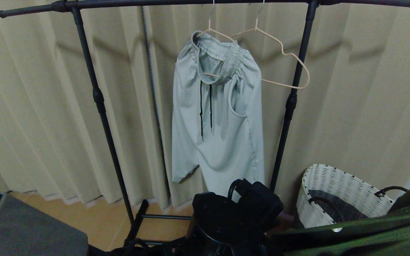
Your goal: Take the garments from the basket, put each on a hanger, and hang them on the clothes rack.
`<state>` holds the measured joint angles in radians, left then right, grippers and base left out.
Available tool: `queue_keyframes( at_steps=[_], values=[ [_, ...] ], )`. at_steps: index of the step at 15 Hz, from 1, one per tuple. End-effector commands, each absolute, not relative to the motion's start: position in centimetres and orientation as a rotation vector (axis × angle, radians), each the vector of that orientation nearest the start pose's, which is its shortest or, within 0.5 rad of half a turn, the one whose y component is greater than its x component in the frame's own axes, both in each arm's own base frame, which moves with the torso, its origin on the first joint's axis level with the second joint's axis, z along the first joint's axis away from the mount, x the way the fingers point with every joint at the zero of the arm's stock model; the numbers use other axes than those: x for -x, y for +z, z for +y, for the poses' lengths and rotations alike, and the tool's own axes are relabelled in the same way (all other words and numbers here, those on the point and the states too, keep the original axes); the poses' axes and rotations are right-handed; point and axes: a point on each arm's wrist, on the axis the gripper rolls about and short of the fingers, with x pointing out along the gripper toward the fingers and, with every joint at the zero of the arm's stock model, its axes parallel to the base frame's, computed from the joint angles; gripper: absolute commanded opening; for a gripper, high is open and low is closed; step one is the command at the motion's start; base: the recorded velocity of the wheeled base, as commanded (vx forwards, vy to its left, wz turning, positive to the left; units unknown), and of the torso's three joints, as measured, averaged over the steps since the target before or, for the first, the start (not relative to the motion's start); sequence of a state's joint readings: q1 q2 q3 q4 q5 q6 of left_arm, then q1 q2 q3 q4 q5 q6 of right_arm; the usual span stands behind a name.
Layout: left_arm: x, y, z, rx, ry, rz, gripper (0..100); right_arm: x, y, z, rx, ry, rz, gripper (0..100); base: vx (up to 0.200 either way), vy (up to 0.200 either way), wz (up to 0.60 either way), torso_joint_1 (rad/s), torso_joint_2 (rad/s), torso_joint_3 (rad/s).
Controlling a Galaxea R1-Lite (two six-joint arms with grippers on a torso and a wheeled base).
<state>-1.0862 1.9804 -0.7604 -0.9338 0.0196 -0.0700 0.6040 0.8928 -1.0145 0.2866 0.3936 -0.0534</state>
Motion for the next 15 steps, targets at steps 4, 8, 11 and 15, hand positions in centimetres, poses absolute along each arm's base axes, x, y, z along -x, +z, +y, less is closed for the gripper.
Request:
queue_keyframes(
  at_steps=[4,8,11,15],
  values=[
    [-15.7,15.2,-24.7,-0.150,-0.977,0.098,0,-6.8,31.0,5.3,0.073,0.935,0.180,0,0.000,0.000,0.00,0.000,0.00,0.000],
    [-15.2,25.0,-17.4,-0.147,-0.824,0.156,0,-9.7,30.9,6.6,0.074,0.829,0.148,0,0.000,0.000,0.00,0.000,0.00,0.000],
    [-15.0,29.8,-15.1,-0.093,-0.725,0.107,0,-10.9,31.4,7.2,0.069,0.794,0.095,0,0.000,0.000,0.00,0.000,0.00,0.000],
    [-15.4,35.0,-14.3,-0.091,-0.574,0.075,0,-14.8,31.5,7.6,0.059,0.698,0.046,0,0.000,0.000,0.00,0.000,0.00,0.000]
  ],
)
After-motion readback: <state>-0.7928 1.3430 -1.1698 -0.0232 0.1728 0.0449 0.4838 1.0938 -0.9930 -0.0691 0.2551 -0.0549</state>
